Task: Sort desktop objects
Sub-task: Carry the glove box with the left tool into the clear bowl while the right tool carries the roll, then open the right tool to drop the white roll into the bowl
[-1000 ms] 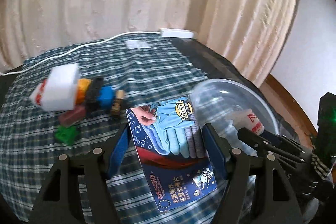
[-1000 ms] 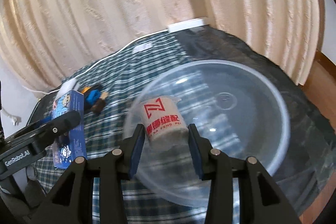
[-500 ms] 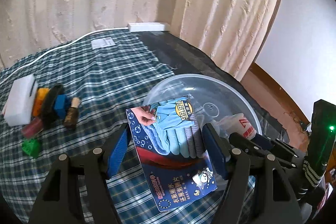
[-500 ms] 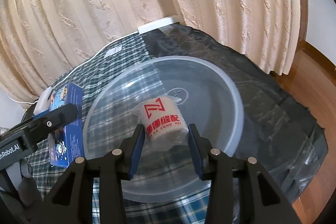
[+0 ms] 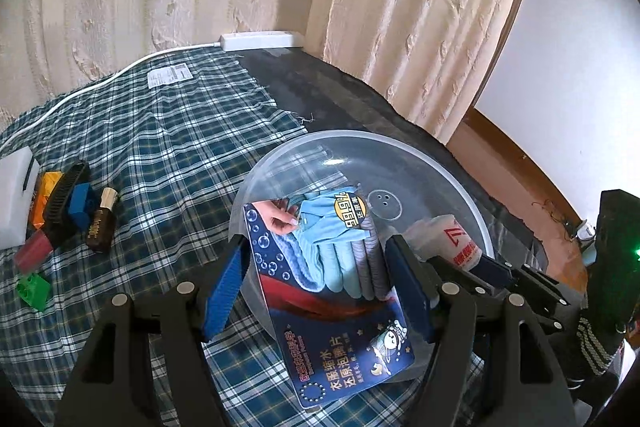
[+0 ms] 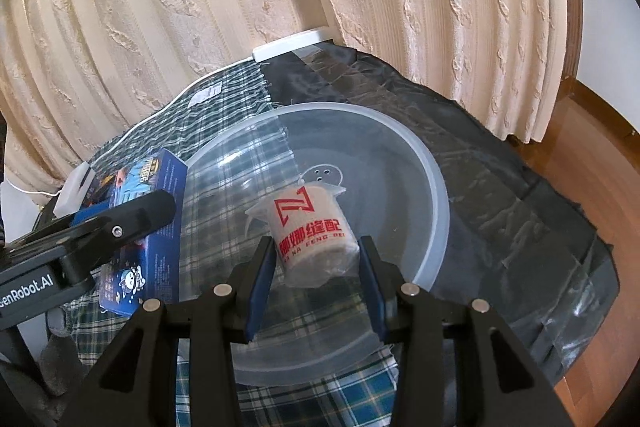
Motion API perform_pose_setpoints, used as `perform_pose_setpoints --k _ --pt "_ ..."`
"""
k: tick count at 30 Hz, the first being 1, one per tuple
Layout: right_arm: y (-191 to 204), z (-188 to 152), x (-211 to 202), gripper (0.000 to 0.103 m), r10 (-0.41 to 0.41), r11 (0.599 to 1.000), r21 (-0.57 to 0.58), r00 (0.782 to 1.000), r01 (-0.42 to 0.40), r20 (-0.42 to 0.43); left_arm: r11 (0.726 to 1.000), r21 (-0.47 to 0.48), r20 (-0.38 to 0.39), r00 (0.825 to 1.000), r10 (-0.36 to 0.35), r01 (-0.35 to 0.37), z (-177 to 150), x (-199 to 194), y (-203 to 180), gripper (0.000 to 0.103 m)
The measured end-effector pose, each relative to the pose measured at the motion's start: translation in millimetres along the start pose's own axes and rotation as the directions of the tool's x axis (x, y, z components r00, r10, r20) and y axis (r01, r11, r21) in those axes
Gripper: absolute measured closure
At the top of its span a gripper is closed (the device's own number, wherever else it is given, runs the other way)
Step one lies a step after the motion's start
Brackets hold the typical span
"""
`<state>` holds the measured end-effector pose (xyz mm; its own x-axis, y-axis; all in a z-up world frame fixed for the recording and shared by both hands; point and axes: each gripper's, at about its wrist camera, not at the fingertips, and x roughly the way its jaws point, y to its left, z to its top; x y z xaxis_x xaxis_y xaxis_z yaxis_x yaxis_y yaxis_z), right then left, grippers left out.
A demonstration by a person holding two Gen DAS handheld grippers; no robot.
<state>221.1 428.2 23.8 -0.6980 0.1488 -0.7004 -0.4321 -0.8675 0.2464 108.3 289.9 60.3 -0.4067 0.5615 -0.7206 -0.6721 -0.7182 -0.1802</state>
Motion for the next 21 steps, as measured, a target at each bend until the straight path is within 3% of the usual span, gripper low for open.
perform_pose_setpoints --k 6,11,21 --pt "-1.0 1.3 0.4 0.057 -0.004 1.0 0.013 1.0 0.004 0.001 1.0 -0.026 -0.016 1.0 -0.016 0.016 -0.5 5.5 3.4 0.029" --pt "-2.0 3.4 -0.3 0.056 -0.007 0.999 0.031 1.0 0.006 0.005 0.988 -0.104 -0.078 0.989 -0.127 0.118 -1.4 15.3 14.7 0.029" --pt "-0.7 4.6 -6.6 0.054 -0.033 0.999 0.033 0.999 0.032 0.031 0.983 -0.138 -0.025 0.992 -0.124 0.119 0.6 -1.2 24.2 0.028"
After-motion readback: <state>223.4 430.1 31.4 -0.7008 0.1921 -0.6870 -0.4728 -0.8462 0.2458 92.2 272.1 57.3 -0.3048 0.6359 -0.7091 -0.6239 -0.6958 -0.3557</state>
